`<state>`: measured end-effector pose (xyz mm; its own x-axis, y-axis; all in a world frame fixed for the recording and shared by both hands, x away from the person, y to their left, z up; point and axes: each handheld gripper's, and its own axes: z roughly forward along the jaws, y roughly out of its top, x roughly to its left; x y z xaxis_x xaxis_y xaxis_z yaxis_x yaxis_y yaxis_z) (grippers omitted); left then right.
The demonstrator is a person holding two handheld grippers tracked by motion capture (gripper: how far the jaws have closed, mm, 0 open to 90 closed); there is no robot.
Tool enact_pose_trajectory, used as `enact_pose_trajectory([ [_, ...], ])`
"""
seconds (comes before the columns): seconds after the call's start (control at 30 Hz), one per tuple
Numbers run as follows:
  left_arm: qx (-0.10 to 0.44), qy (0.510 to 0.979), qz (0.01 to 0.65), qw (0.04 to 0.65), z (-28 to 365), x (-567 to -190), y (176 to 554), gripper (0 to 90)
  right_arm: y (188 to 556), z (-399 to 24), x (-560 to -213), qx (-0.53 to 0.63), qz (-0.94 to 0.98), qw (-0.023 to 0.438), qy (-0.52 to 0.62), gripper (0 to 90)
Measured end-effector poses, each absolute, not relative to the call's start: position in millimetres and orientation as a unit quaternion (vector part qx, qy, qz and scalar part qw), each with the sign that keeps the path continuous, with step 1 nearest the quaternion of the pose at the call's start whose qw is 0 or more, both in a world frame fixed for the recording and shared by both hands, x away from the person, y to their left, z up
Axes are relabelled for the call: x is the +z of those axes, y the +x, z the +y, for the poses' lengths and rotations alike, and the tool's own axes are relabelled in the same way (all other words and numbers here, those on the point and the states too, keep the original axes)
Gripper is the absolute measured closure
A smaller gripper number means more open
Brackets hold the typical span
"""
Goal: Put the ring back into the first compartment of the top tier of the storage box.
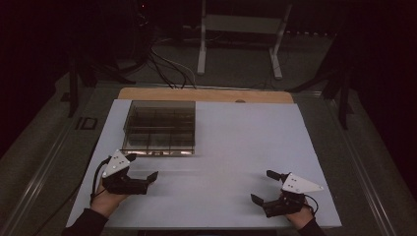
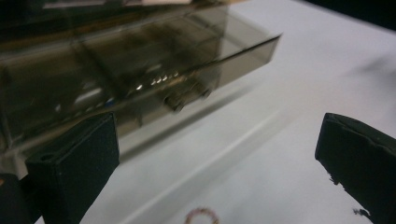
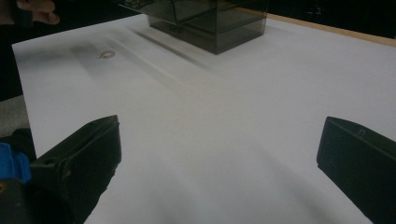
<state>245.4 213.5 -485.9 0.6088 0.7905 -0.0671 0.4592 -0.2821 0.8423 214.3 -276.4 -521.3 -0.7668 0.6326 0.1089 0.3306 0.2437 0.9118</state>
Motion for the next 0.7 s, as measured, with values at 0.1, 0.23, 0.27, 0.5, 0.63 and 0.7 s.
enact_pose_trajectory([
  [0.1, 0.183, 0.778, 0.416, 0.434, 216, -493, 245, 1.4, 214, -276, -521, 0.531, 0.776, 0.142, 0.31, 0.0],
  [0.23, 0.187, 0.782, 0.43, 0.41, 218, -499, 245, 1.4, 214, -277, -521, 0.53, 0.776, 0.142, 0.31, 0.0],
  [0.27, 0.189, 0.783, 0.433, 0.405, 219, -501, 246, 1.4, 214, -276, -521, 0.53, 0.776, 0.142, 0.31, 0.0],
  [0.5, 0.185, 0.797, 0.437, 0.375, 218, -510, 247, 8.5, 214, -276, -521, 0.528, 0.778, 0.144, 0.308, 2.9],
  [0.63, 0.184, 0.801, 0.437, 0.365, 215, -512, 247, 16.7, 214, -277, -521, 0.53, 0.775, 0.145, 0.313, 2.9],
  [0.7, 0.183, 0.806, 0.434, 0.358, 215, -514, 247, 19.3, 213, -277, -520, 0.53, 0.775, 0.146, 0.313, 2.9],
])
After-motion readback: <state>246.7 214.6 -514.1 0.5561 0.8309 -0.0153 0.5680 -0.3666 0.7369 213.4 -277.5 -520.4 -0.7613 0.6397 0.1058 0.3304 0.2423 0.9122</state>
